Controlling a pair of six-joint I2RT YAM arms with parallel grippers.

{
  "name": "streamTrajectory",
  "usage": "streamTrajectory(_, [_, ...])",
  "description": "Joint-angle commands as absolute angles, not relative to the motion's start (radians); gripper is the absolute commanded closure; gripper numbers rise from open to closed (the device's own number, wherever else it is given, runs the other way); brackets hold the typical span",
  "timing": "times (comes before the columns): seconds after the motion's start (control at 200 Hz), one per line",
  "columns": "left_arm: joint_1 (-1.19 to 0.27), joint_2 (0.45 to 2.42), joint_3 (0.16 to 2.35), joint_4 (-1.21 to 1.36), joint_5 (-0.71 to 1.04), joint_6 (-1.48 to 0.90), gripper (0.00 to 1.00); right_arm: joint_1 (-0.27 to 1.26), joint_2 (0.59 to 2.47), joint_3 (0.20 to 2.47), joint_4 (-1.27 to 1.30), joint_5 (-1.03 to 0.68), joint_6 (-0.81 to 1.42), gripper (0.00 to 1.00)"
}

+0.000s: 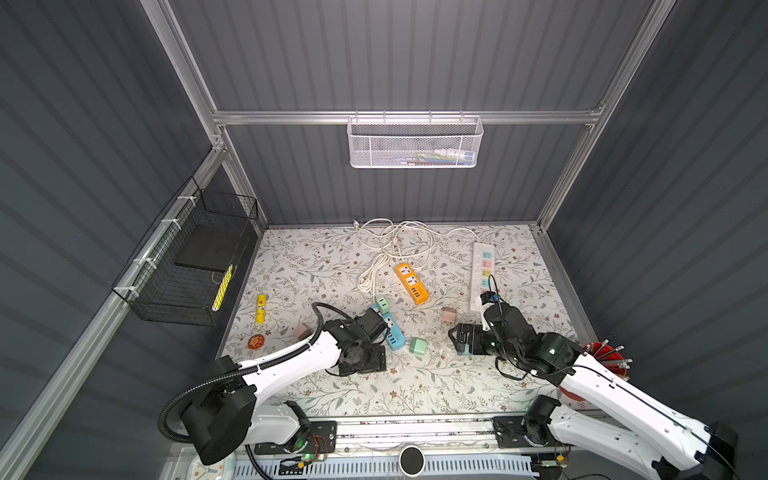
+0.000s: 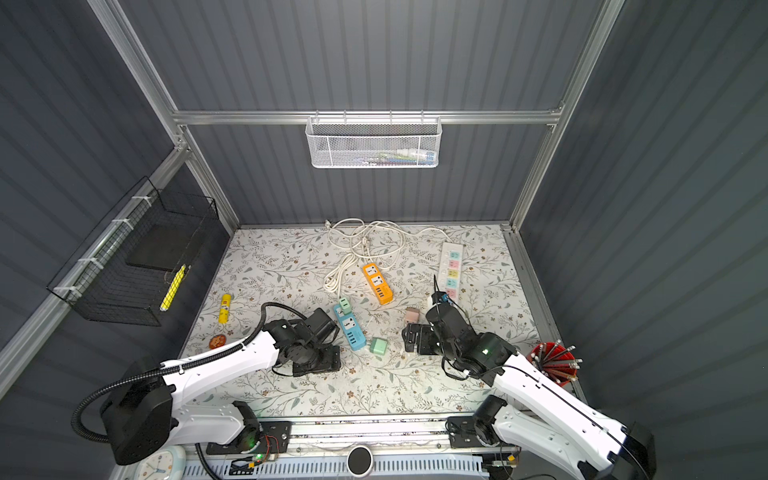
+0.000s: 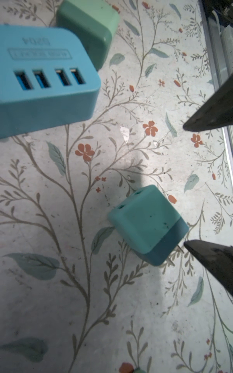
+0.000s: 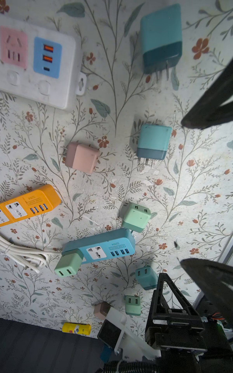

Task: Insert the plug
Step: 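Lower the left gripper onto the teal adapter and grasp it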

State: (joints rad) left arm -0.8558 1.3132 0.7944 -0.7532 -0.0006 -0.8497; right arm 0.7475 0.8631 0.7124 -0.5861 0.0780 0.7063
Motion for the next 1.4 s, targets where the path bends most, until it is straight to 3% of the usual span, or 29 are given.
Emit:
streamTrajectory(0.0, [-0.861, 1.316, 0.905, -0.868, -0.126, -0.785, 0.1, 0.751, 0.864, 0.707, -0.571, 0.087, 0.706, 0.01])
streamTrajectory(0.145, [-0.815, 1.416, 0.96, -0.934, -0.218, -0.622, 0.07, 0.75, 0.857, 0.695, -0.555, 0.084, 0.724, 0.01])
streamTrajectory(0.31, [-0.8, 1.499, 0.911, -0.838, -0.184, -0.541, 0.07, 0.752, 0.838, 0.686, -0.573, 0.086, 0.732, 0.01])
streamTrajectory(0.755, [-0.839, 1.456, 0.767, -0.71, -0.032, -0.622, 0.08, 0.752, 0.842, 0.699, -0.583, 0.095, 0.721, 0.01])
streamTrajectory(1.396, [-0.985, 1.468, 0.848, -0.718, -0.057, -0.75, 0.11, 0.751, 0.825, 0.677, -0.591, 0.128, 0.717, 0.01])
